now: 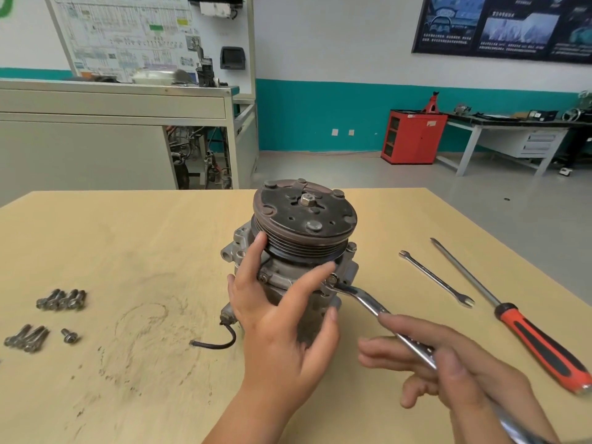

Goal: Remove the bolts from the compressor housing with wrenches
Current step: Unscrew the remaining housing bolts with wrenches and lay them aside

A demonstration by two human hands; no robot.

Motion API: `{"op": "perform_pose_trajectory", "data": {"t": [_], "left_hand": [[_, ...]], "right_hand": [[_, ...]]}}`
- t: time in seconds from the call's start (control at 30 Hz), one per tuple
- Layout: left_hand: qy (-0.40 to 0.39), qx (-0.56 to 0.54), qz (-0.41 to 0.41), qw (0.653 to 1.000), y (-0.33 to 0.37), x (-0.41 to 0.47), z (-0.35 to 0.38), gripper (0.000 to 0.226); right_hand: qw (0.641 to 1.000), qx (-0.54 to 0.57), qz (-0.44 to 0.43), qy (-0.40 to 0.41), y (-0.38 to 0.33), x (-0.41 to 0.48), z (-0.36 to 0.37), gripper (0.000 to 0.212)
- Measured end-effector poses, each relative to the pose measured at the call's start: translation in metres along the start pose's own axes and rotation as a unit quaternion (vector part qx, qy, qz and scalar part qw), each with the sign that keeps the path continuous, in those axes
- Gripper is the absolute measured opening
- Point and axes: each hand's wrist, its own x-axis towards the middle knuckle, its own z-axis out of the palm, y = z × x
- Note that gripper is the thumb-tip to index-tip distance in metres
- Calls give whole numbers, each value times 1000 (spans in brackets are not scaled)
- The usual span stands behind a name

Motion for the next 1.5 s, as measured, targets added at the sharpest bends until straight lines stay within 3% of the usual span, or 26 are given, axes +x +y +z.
{"op": "perform_pose_trajectory", "data": {"t": [0.07,0.2,0.27,0.33,0.4,0.5,0.57,0.7,0.8,0.87,0.97,1.07,1.2,1.5], "left_hand": [[0,11,7,1000,-1,0,2,33],[2,-5,-12,1000,2,-2,3,30],[3,-1,-16,1000,3,-2,2,28],[1,-7,-27,1000,4,0,0,28],[-4,-13,-35,999,4,1,-4,29],[-7,-11,-48,999,2,3,-9,30],[-2,-19,-57,998,2,4,-10,24],[15,-14,-52,998,2,6,-8,22],[15,-5,-54,998,4,6,-5,20],[13,-12,-60,998,5,6,-6,16],[17,-9,-53,998,4,5,-6,22],[7,8,-46,999,4,6,-4,30],[-6,20,-31,999,1,3,-4,35],[-21,29,-14,999,-3,-1,0,41]], "right_hand": [[998,61,-8,6,2,12,-7,51],[966,206,72,135,27,66,-11,29],[970,183,100,128,40,93,-7,15],[975,158,126,97,45,114,-2,22],[965,204,147,70,43,126,0,27],[895,421,139,51,36,118,-12,25],[866,482,106,76,34,97,-21,24],[912,370,33,174,26,44,-22,32],[943,251,-60,209,28,15,-8,13],[954,139,-107,243,31,6,8,34],[958,20,-158,238,31,1,28,19],[963,-62,-166,205,32,0,33,18],[970,-90,-153,168,24,-3,32,16],[990,-45,-70,113,5,9,9,19]]}}
